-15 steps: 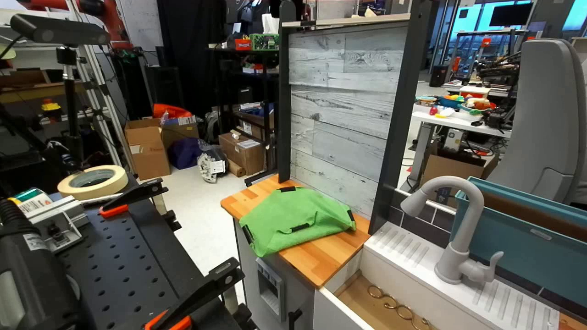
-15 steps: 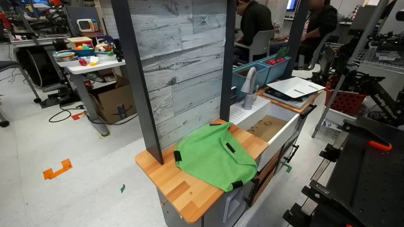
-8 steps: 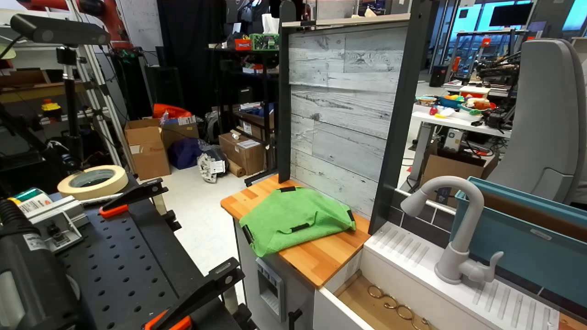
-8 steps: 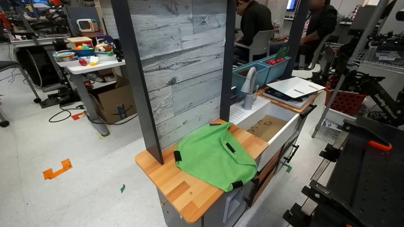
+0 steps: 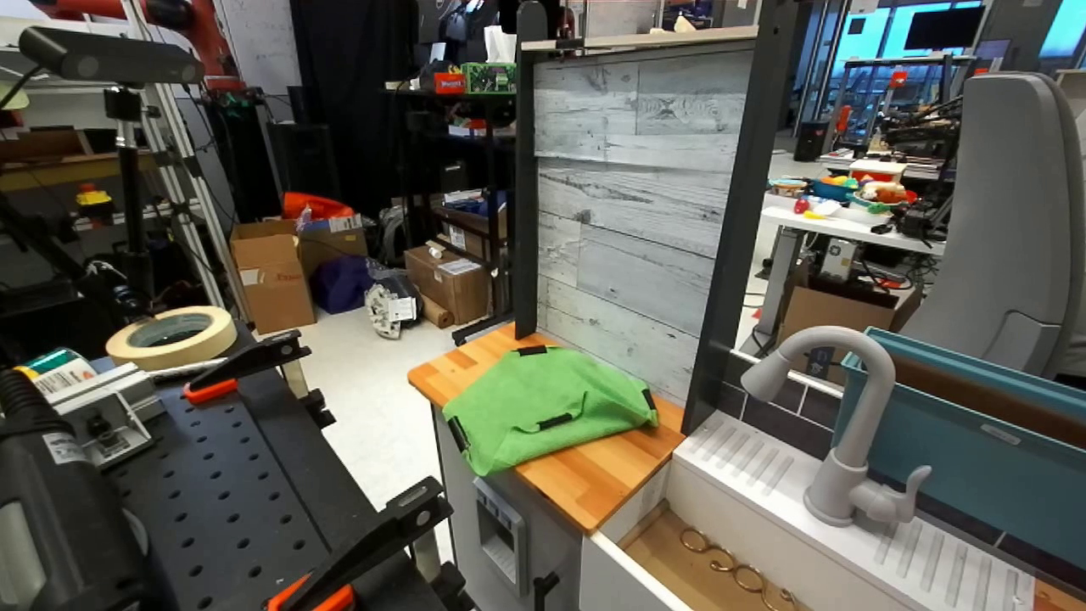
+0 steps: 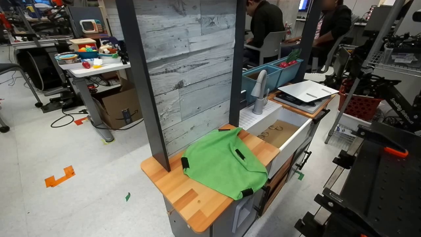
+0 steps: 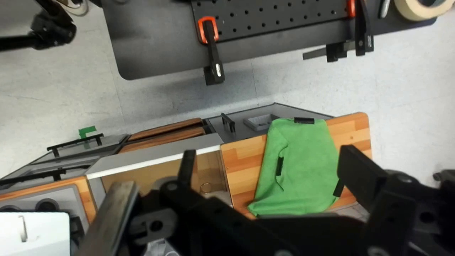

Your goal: Turn faucet to the right

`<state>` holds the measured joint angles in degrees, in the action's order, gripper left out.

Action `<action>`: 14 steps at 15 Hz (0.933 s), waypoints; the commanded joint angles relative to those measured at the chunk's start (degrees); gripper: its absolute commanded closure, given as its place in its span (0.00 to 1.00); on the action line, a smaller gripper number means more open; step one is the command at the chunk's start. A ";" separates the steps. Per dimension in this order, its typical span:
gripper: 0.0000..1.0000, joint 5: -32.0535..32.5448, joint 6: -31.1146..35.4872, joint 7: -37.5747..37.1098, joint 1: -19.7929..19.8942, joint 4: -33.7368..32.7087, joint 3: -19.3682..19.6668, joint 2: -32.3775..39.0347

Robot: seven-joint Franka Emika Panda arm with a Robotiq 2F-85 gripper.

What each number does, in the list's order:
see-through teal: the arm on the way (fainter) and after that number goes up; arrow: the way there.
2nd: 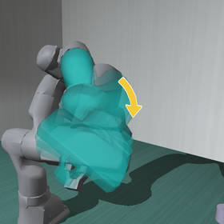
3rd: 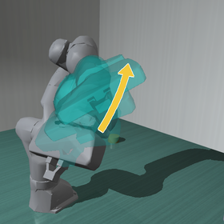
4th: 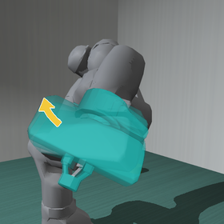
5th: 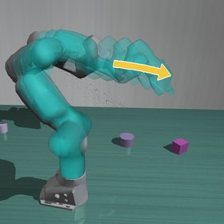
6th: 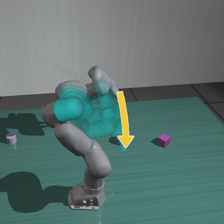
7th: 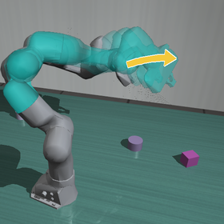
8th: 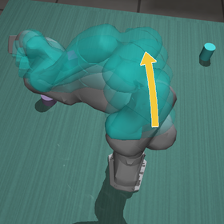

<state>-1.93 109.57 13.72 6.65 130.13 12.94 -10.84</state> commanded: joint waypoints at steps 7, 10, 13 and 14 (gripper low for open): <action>0.00 -11.40 20.44 -7.92 1.09 -8.23 -3.18 22.72; 0.00 -12.48 24.26 -13.58 2.35 -11.46 -2.78 28.05; 0.00 -12.52 27.19 -20.19 3.47 -14.24 -2.23 32.13; 0.00 -13.17 28.53 -22.29 4.00 -15.29 -2.19 33.74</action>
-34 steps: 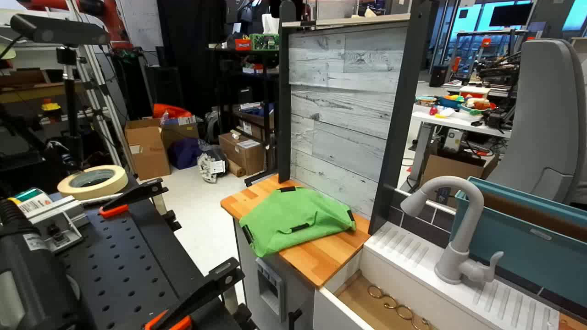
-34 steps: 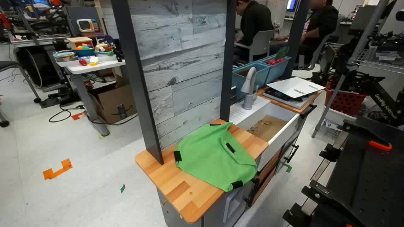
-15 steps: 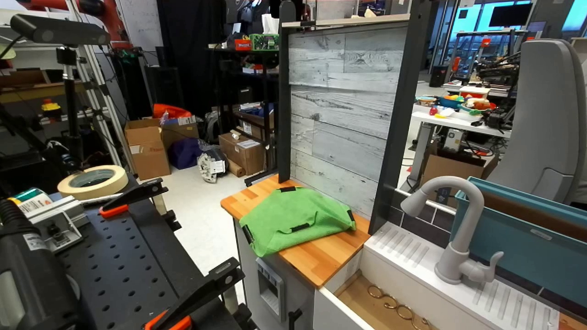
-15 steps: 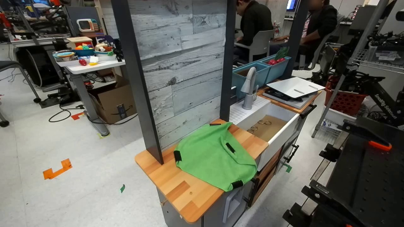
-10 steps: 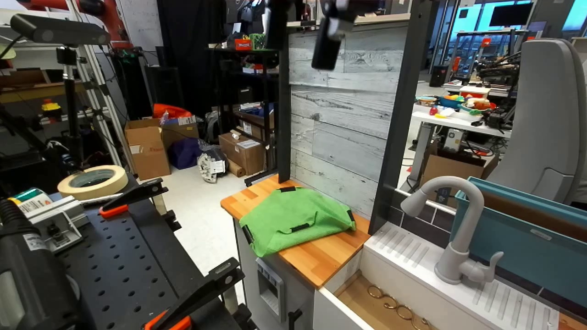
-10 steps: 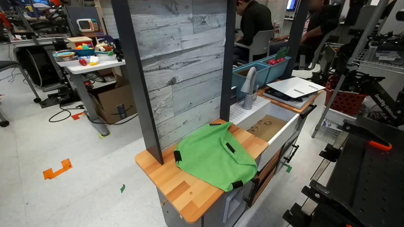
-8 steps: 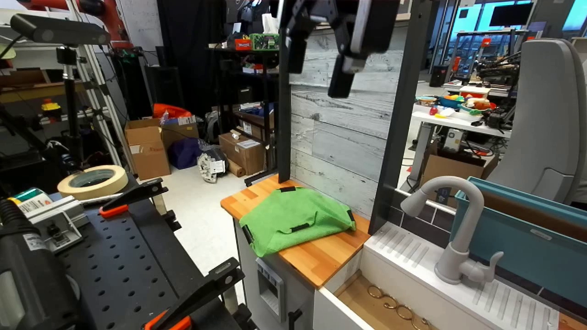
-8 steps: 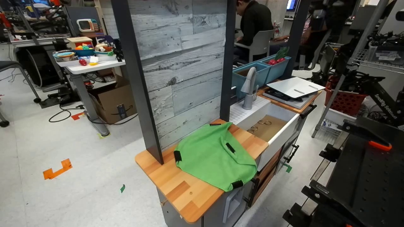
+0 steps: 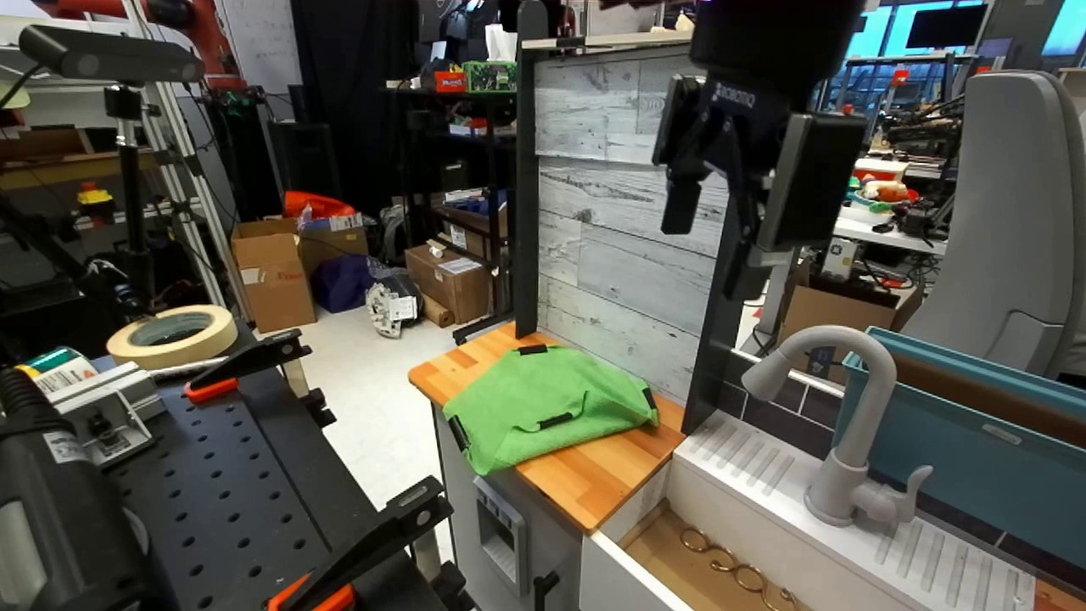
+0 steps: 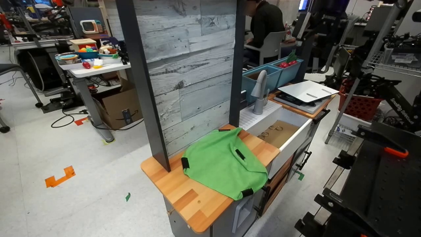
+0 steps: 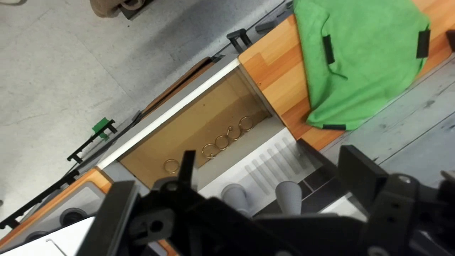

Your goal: Turn faucet to the right

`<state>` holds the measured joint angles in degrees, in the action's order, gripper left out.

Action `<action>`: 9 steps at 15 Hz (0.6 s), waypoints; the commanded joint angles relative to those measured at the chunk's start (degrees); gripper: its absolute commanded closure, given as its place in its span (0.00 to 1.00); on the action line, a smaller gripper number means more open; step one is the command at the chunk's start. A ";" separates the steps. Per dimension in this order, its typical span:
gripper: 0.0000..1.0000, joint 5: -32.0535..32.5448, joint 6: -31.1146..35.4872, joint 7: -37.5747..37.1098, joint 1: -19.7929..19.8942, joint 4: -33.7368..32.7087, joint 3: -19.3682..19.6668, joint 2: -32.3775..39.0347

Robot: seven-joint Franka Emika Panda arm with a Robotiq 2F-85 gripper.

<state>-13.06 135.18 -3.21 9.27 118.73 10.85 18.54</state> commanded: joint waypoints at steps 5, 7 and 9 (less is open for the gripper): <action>0.00 -4.25 6.20 -14.05 2.85 -9.53 -0.11 11.21; 0.00 -4.57 7.49 -16.69 2.91 -11.62 -0.11 13.69; 0.00 -4.59 7.06 -18.72 2.87 -14.11 -0.27 16.16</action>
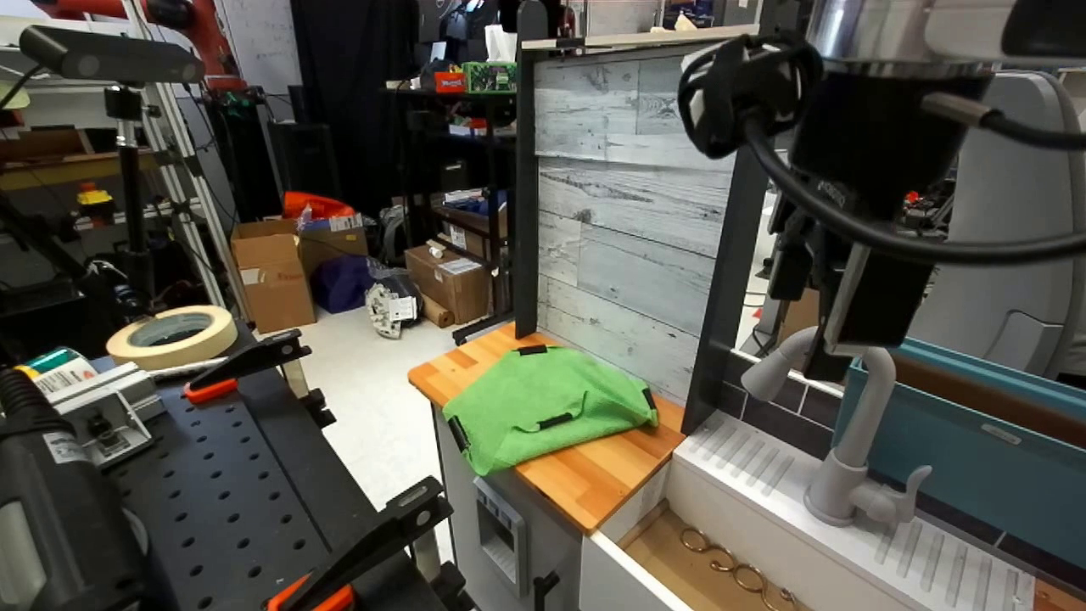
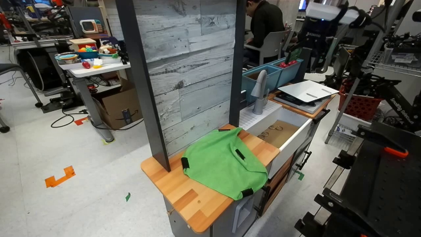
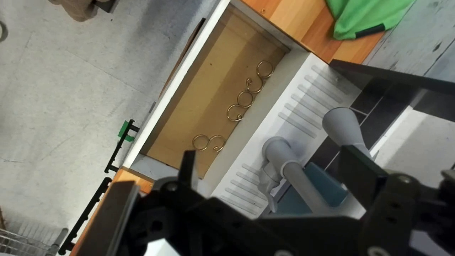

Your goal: Turn faucet to the right

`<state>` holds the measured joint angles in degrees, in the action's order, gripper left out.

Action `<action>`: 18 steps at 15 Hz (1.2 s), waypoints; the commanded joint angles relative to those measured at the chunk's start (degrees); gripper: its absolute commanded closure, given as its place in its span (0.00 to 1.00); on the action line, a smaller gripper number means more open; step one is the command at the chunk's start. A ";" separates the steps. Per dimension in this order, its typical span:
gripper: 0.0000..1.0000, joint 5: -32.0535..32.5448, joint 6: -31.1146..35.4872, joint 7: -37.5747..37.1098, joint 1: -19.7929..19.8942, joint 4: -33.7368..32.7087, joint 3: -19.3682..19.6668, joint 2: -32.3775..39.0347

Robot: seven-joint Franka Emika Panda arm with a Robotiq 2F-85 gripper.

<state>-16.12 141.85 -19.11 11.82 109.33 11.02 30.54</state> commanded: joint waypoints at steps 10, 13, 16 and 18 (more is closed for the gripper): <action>0.00 -4.84 -0.07 -2.14 1.73 -16.47 -4.88 13.36; 0.00 -6.17 -0.52 -2.24 2.09 -19.55 -5.72 15.24; 0.00 -6.28 -0.99 -2.74 2.22 -21.84 -5.69 17.04; 0.00 -6.12 -1.41 -2.95 2.41 -22.99 -5.53 18.14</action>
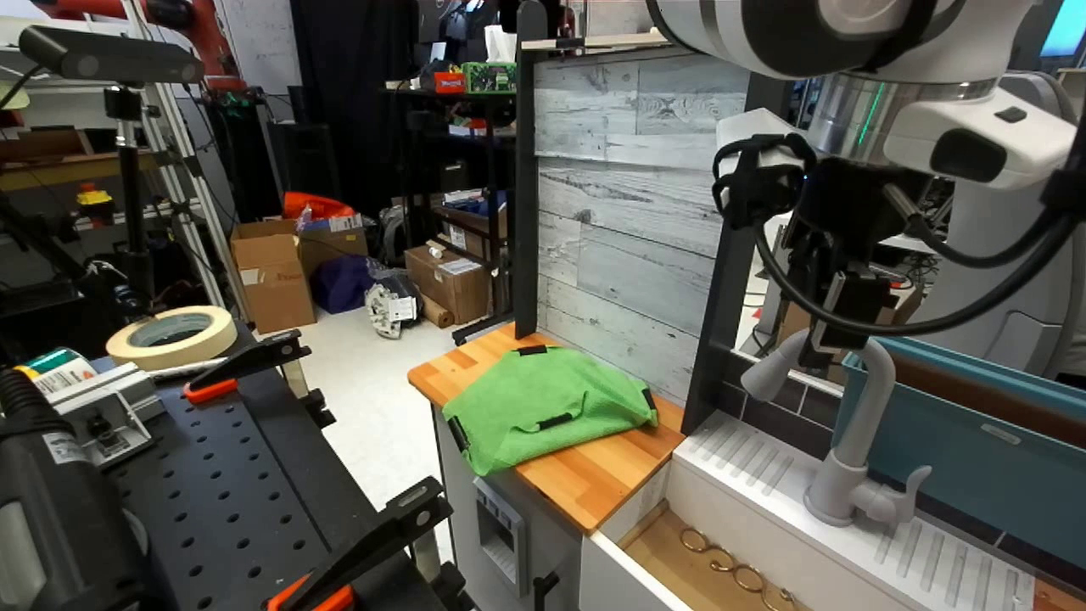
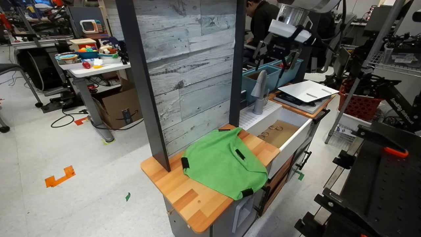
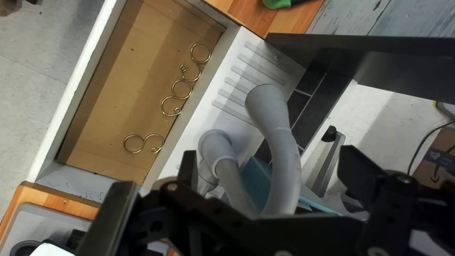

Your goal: Turn faucet to the right

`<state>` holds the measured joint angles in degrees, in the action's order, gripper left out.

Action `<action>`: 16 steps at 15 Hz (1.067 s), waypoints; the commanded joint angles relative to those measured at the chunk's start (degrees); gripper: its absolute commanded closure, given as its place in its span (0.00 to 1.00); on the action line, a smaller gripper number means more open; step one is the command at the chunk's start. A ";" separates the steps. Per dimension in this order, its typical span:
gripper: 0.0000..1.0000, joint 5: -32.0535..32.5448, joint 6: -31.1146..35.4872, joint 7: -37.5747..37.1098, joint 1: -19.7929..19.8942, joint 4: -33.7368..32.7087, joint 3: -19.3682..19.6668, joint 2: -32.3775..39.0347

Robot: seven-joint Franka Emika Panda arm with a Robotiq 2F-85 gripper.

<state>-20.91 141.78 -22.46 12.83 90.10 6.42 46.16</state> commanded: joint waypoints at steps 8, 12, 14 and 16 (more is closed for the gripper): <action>0.31 -0.77 -2.07 0.87 1.86 -6.26 -1.06 5.12; 0.63 -0.74 -2.85 1.47 2.10 -5.99 -1.28 4.46; 0.78 -0.63 -3.26 1.77 2.21 -6.19 -1.34 4.27; 0.93 -0.35 -3.71 1.91 2.29 -6.58 -1.12 4.46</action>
<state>-20.91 140.55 -22.21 13.64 84.99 5.87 50.30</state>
